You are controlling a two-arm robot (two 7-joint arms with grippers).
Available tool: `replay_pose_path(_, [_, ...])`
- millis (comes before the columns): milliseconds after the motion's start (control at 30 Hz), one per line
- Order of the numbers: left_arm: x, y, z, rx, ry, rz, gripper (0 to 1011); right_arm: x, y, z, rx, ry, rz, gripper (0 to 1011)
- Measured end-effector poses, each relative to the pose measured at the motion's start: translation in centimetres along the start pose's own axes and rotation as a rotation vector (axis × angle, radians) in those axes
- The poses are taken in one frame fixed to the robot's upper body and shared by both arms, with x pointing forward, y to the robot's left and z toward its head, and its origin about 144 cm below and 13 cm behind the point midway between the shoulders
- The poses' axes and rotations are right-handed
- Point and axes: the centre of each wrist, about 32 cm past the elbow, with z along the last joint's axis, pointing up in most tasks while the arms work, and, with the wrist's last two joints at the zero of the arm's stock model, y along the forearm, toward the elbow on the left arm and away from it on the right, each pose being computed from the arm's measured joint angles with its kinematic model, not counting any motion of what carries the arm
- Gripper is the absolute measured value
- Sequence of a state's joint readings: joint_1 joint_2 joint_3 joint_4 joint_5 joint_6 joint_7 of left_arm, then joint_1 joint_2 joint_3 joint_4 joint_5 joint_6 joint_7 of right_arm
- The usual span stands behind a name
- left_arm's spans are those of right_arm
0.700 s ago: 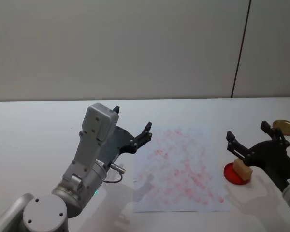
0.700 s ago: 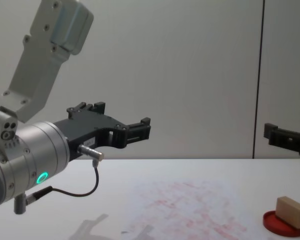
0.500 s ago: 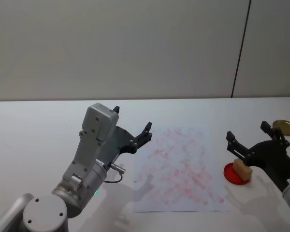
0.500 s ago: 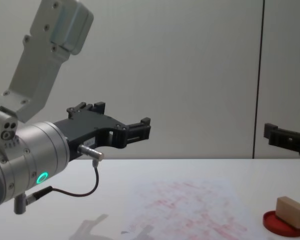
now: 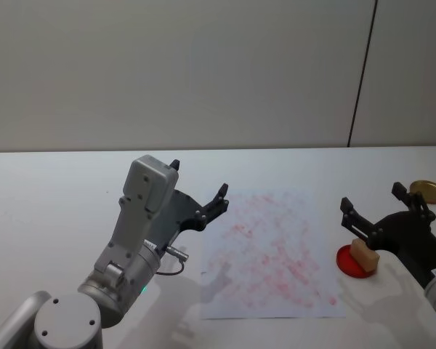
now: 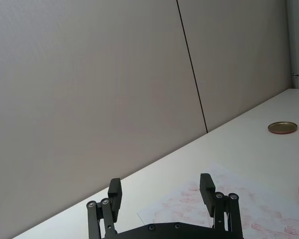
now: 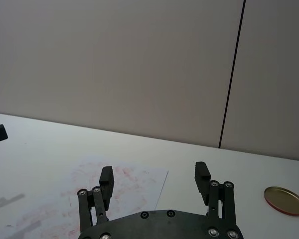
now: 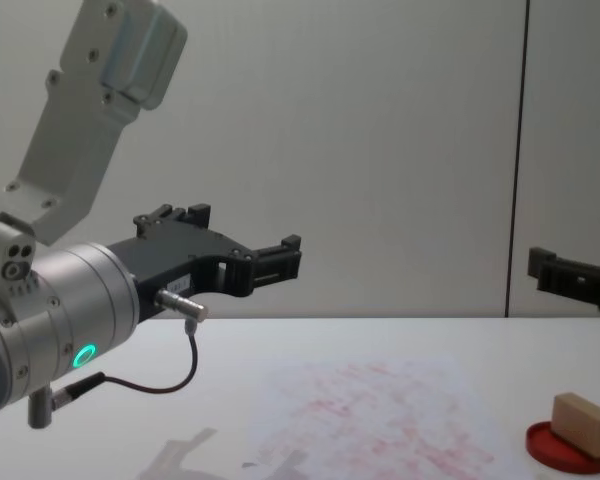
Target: Use the one hand to pick up the stamp and affix it onto the A4 paper.
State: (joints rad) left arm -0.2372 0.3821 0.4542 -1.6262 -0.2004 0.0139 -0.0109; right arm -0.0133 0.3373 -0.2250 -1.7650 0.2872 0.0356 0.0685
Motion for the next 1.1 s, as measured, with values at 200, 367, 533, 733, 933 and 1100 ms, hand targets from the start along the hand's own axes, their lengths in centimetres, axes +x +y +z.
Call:
replay_pose_path(200, [0.0,0.0,0.0,0.0,0.0,0.0,993,0.3,0.2,-0.1,-0.022,-0.001,0.007,1001])
replay_pose_path(367, [0.0,0.0,0.0,0.0,0.0,0.0,993,0.6,0.3,-0.4,-0.056,0.0,0.016,1001])
replay_pose_path(533, [0.0,0.0,0.0,0.0,0.0,0.0,993,1.0,0.4,-1.0,-0.106,0.002,0.03,1001])
replay_pose_path(733, [0.0,0.0,0.0,0.0,0.0,0.0,993,1.5,0.5,-1.9,-0.161,0.004,0.04,1001])
replay_pose_path(933, [0.0,0.0,0.0,0.0,0.0,0.0,993,1.8,0.5,-2.7,-0.202,0.003,0.046,1001])
replay_pose_path(1100, [0.0,0.0,0.0,0.0,0.0,0.0,993,2.1,0.6,-3.4,-0.234,0.006,0.049,1001])
